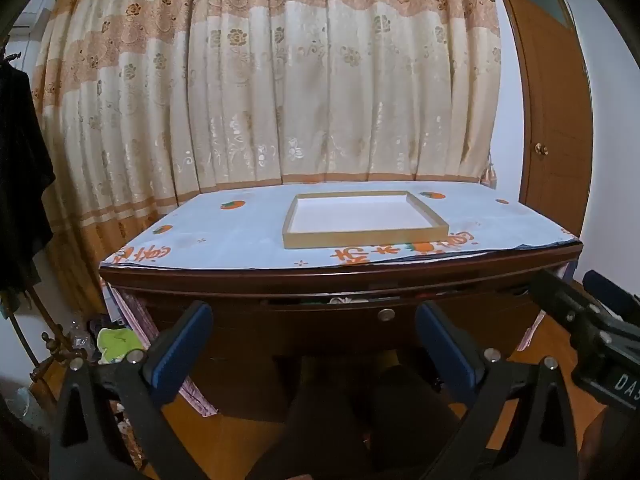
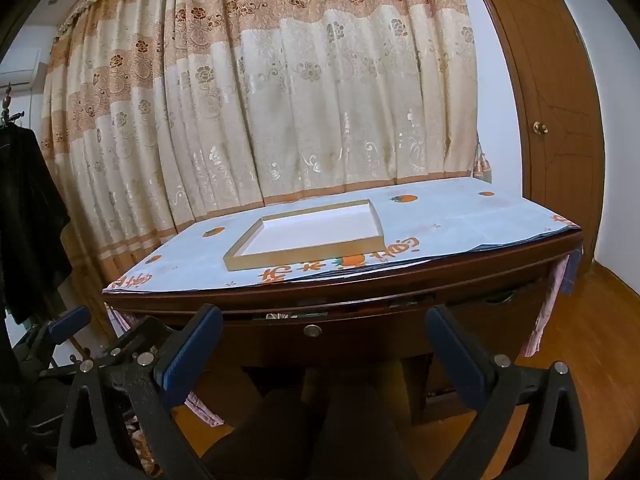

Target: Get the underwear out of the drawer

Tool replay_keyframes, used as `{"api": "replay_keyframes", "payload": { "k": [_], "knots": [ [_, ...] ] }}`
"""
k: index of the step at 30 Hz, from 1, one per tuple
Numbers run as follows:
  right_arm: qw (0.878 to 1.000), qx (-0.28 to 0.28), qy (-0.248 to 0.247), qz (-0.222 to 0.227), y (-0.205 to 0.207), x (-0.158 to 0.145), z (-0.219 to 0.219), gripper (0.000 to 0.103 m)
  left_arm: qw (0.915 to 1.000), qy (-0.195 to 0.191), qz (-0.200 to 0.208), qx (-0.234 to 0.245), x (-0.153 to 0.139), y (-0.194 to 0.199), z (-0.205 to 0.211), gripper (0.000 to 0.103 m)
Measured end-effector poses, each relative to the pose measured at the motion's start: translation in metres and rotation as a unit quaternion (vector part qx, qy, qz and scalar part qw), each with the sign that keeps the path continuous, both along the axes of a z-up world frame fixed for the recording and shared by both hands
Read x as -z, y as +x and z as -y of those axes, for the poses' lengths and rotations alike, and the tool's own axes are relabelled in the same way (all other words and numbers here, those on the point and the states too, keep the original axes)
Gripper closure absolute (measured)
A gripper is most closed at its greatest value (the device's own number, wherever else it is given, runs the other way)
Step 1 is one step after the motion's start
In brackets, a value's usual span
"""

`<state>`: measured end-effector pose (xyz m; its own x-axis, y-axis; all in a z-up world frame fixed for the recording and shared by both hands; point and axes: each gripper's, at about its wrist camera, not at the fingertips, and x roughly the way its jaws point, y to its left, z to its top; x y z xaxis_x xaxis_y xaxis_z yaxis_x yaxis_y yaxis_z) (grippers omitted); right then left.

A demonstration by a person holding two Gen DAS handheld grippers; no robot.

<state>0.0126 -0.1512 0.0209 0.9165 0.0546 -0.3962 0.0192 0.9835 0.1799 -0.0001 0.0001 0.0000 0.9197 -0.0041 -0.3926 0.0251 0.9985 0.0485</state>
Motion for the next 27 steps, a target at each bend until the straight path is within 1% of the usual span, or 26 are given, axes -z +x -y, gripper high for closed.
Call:
{"api": "replay_keyframes", "payload": {
  "k": [8,9,13,14,22,27],
  "knots": [
    [1.0,0.001,0.0,0.002,0.001,-0.001,0.0,0.0,1.0,0.004,-0.002,0.006,0.005,-0.005,0.004,0.0],
    [1.0,0.001,0.0,0.002,0.001,0.0,0.0,0.0,1.0,0.001,-0.003,0.004,0.002,0.002,0.005,0.0],
    [1.0,0.0,-0.001,0.003,0.0,-0.001,-0.001,0.0,1.0,0.0,-0.001,0.001,0.002,0.003,0.01,0.0],
    [1.0,0.0,-0.001,0.003,0.0,-0.001,-0.001,0.0,1.0,-0.002,-0.002,0.003,-0.001,0.002,0.004,0.0],
    [1.0,-0.001,-0.001,0.001,0.001,-0.001,0.001,0.0,1.0,-0.004,-0.002,0.004,0.001,0.001,0.001,0.0],
    [1.0,-0.003,-0.002,-0.001,-0.003,0.007,-0.003,0.0,1.0,-0.005,-0.002,0.005,-0.001,-0.001,0.001,0.0]
  ]
}}
